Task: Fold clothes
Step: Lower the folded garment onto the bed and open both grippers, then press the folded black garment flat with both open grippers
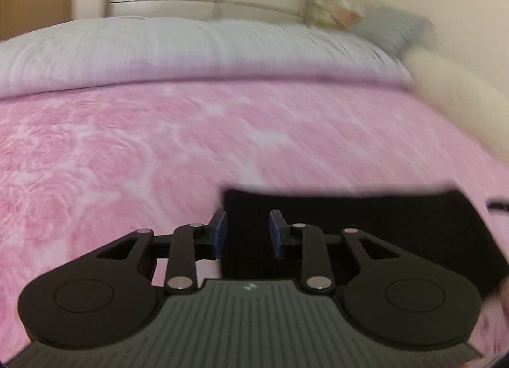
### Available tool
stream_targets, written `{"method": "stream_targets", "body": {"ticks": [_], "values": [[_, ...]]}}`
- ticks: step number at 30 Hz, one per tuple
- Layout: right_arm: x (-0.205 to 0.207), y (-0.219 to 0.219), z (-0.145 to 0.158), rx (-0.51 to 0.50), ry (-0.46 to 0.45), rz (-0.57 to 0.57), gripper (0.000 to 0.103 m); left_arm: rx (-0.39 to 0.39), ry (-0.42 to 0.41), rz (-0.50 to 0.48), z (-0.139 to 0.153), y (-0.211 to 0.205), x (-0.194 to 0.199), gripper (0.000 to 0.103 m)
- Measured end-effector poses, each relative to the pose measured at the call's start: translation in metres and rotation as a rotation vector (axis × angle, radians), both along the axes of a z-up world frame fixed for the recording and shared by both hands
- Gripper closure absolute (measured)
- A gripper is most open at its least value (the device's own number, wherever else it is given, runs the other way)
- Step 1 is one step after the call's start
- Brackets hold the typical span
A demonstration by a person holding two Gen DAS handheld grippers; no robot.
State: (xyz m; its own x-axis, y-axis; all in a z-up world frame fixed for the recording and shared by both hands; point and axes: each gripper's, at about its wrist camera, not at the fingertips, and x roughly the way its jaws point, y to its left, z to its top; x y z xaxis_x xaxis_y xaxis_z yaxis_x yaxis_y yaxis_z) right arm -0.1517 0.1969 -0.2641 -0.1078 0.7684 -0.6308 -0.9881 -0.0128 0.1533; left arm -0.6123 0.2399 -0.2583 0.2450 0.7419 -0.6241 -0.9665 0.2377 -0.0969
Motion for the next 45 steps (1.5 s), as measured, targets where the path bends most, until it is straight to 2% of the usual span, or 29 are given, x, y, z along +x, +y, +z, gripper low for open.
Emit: {"method": "stream_targets", "body": {"ticks": [3,6,9,11,12,16,18,20,21,23,26,28,29,30,31,32,36,37,39,45], "values": [[-0.028,-0.033,-0.014,-0.018,-0.078,0.054,0.048,-0.037,0.075,-0.072,-0.017,-0.024,0.022,0.079],[-0.034,-0.049,-0.035,-0.062,-0.124,0.044,0.049,-0.053,0.093,-0.021,-0.023,-0.037,0.017,0.073],[-0.016,-0.060,-0.036,-0.072,-0.064,-0.036,0.047,-0.066,0.099,0.053,-0.026,-0.048,0.006,0.087],[-0.004,-0.066,-0.025,-0.100,0.016,-0.104,0.046,-0.075,0.102,0.103,-0.028,-0.055,-0.001,0.079],[0.001,-0.071,-0.022,-0.104,0.083,-0.132,0.046,-0.085,0.072,0.123,-0.027,-0.061,-0.006,0.073],[0.018,-0.099,-0.024,-0.109,0.412,-0.232,0.042,-0.184,-0.278,0.257,-0.026,-0.095,-0.036,0.055],[0.023,-0.104,-0.037,-0.129,0.572,-0.276,0.042,-0.229,-0.487,0.353,-0.038,-0.103,-0.051,0.052],[0.023,-0.104,-0.051,-0.161,0.689,-0.328,0.042,-0.250,-0.634,0.439,-0.053,-0.105,-0.061,0.052],[0.023,-0.103,-0.058,-0.178,0.743,-0.354,0.042,-0.255,-0.689,0.470,-0.058,-0.103,-0.064,0.052],[0.023,-0.098,-0.067,-0.174,0.793,-0.390,0.042,-0.263,-0.781,0.522,-0.070,-0.096,-0.068,0.050],[0.025,-0.087,-0.076,-0.140,0.848,-0.435,0.043,-0.282,-0.862,0.593,-0.085,-0.083,-0.067,0.048],[0.028,-0.077,-0.082,-0.113,0.874,-0.475,0.044,-0.254,-0.889,0.624,-0.088,-0.080,-0.061,0.046],[0.029,-0.073,-0.085,-0.106,0.881,-0.491,0.049,-0.243,-0.900,0.632,-0.090,-0.077,-0.059,0.047],[0.029,-0.068,-0.087,-0.102,0.877,-0.508,0.054,-0.234,-0.905,0.639,-0.091,-0.074,-0.057,0.058],[0.029,-0.064,-0.088,-0.107,0.863,-0.522,0.067,-0.222,-0.903,0.637,-0.093,-0.071,-0.056,0.074],[0.030,-0.061,-0.089,-0.108,0.855,-0.528,0.075,-0.207,-0.889,0.630,-0.093,-0.069,-0.054,0.075],[0.037,-0.064,-0.083,-0.098,0.848,-0.495,0.081,-0.104,-0.748,0.552,-0.074,-0.081,-0.043,0.085],[0.037,-0.066,-0.079,-0.093,0.843,-0.483,0.082,-0.081,-0.718,0.535,-0.069,-0.086,-0.041,0.092],[0.039,-0.071,-0.073,-0.087,0.837,-0.464,0.083,-0.059,-0.701,0.512,-0.061,-0.097,-0.040,0.093],[0.056,-0.105,-0.058,-0.116,0.871,-0.446,0.082,-0.062,-0.699,0.477,-0.044,-0.150,-0.033,0.093]]}}
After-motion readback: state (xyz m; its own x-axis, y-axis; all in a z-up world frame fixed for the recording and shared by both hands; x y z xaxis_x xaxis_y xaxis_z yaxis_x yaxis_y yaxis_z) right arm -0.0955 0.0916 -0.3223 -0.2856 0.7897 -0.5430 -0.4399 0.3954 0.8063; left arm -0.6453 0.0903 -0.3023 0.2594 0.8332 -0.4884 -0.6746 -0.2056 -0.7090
